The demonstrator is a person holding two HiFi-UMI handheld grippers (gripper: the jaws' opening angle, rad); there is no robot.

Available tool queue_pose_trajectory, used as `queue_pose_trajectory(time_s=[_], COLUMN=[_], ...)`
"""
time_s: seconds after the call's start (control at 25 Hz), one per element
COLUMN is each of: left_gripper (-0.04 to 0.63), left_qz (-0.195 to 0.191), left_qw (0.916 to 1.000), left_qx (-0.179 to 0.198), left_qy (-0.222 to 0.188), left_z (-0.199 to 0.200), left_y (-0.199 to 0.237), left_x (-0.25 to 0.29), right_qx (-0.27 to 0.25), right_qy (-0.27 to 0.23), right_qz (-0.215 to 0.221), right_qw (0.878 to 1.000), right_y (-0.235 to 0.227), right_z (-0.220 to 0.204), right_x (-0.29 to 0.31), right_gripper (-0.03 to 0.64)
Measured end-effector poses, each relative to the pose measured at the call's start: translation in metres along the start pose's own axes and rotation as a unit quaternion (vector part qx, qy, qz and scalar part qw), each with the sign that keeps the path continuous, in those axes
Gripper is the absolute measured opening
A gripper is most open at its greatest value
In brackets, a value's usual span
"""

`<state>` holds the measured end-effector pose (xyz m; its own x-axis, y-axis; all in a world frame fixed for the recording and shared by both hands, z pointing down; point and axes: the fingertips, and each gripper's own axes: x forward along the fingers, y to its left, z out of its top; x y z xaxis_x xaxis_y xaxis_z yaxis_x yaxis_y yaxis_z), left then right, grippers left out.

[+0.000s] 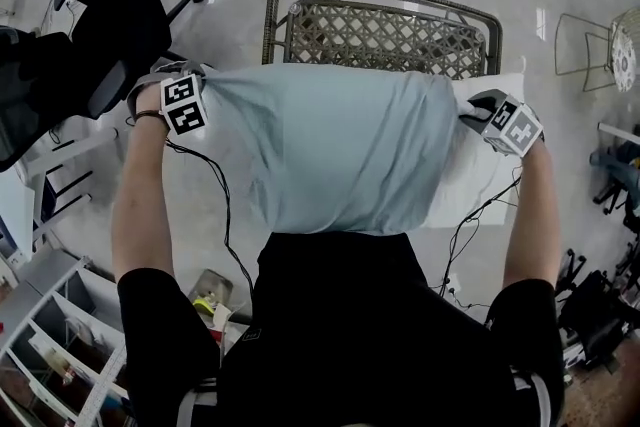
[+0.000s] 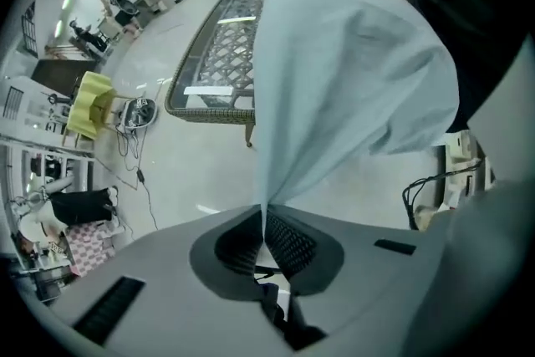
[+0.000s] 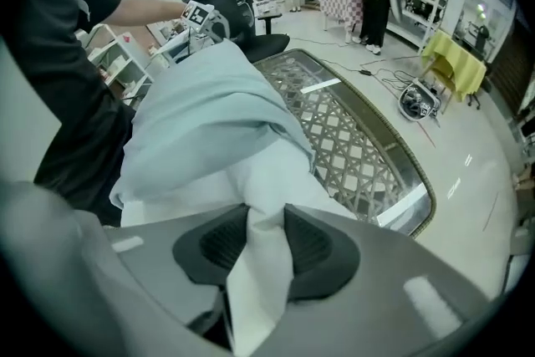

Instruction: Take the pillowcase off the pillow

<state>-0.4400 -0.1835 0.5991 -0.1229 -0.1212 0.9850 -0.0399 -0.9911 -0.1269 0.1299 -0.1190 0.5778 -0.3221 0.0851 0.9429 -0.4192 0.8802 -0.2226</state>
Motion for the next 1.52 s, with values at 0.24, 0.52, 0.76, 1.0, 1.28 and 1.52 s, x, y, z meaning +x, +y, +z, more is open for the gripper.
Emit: queue_pose_trajectory(time_s=[0.24,0.52,0.76,1.0,1.28,1.52], left_gripper=[0.008,0.008,0.031,0.153,0.196,0.182], left_qz=[0.03,0.035,0.031,0.025,0.0,-0.024], left_qw=[0.9985,0.9942,0.9897,0.9814,0.9816,0.9888], left_qx=[-0.035,-0.1,-0.115,-0.072,-0.043,0.016], left_qy=[0.029,0.016,-0.08,-0.176,-0.186,-0.146], left_z=[-0.063,-0.079,-0.014,0.083,0.132,0.145], left_y=[-0.009,-0.032,-0.049,-0.038,-0.024,-0.021], left_x=[-0.001,-0.008,-0.01,-0.041,-0.019,0.019], right_qx=[0.041,0.048,-0.055,-0.066,-0.08,-0.093], right_qy=[0.0,0.004,0.066,0.002,0.018,0.065], right_qz=[-0.033,-0.084,-0.147,-0.12,-0.047,0.031], right_qw=[0.999,0.995,0.985,0.991,0.996,0.993], right_y=[0.002,0.0,0.009,0.032,0.043,0.051], right_z=[-0.014,-0.033,0.018,0.073,0.086,0.082], right_x=[-0.005,-0.014,-0.011,-0.024,0.027,0.077], right_gripper=[0.125,0.128,0.238,0.299,0.419,0.422])
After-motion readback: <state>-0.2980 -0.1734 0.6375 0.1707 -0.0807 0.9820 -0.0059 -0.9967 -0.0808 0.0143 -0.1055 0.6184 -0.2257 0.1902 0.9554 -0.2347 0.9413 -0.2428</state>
